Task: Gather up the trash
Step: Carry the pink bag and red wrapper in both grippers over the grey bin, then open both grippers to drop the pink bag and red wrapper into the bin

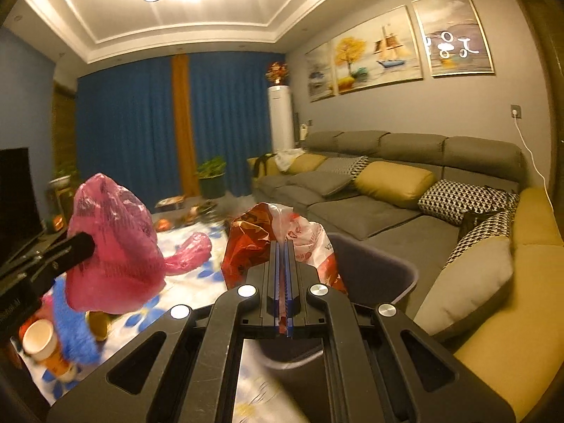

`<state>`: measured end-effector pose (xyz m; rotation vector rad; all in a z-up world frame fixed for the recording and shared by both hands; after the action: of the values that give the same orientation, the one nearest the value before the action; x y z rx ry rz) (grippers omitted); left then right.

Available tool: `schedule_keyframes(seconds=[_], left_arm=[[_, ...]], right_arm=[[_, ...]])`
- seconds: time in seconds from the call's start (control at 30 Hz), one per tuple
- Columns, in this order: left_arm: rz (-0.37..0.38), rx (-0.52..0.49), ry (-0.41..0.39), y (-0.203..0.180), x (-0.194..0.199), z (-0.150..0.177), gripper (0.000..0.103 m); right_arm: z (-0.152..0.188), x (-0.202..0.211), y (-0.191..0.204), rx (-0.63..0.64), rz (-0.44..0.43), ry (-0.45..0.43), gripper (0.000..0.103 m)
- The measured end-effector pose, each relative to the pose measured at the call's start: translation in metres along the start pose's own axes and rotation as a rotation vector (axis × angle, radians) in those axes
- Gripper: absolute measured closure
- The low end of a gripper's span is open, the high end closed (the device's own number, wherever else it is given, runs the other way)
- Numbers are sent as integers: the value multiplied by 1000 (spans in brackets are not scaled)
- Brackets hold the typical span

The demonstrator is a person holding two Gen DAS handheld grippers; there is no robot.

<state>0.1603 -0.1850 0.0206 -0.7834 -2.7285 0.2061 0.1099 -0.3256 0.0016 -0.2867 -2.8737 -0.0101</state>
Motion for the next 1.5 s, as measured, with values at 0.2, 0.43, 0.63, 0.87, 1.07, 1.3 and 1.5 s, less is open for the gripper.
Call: schedule_keyframes(seconds=[0.2,0.43,0.63,0.87,1.07,1.3,1.5], left_arm=[[31,23,41,-9,-54,3,103],[73,15,67,-20,-87,2,103],[99,12,88,-32,-111,3,103],[119,7,129,-34,-132,14,103],[137,6,160,-37,-142,20,103],[143,6,183,-39,-149,25,103],[159,14,212,-35,-153,28,100]], right_arm=[[-3,-25,-22,-21,39,-6,100],[-1,-51,-38,-35,47,10,100],[0,-68,-47,-42,44,25,100],[-1,-75,-47,-54,41,33,100],[0,-81,-50,-60,34,37,100],[-2,-83,-56,-78,27,41,100],[-2,-83,-57,-73,27,43,100]])
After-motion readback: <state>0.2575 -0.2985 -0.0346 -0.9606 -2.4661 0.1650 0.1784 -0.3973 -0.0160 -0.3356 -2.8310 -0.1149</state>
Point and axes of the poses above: each gripper's, at about its wrist camera, not at the fingertips, and x roughly against the way its jaws point, y to its left, z to its underside, the point moved 1 cm from there along -x, roughly the way its jaws point, and after that the axes turned 6 degrees about x, right-handed, at the moved point
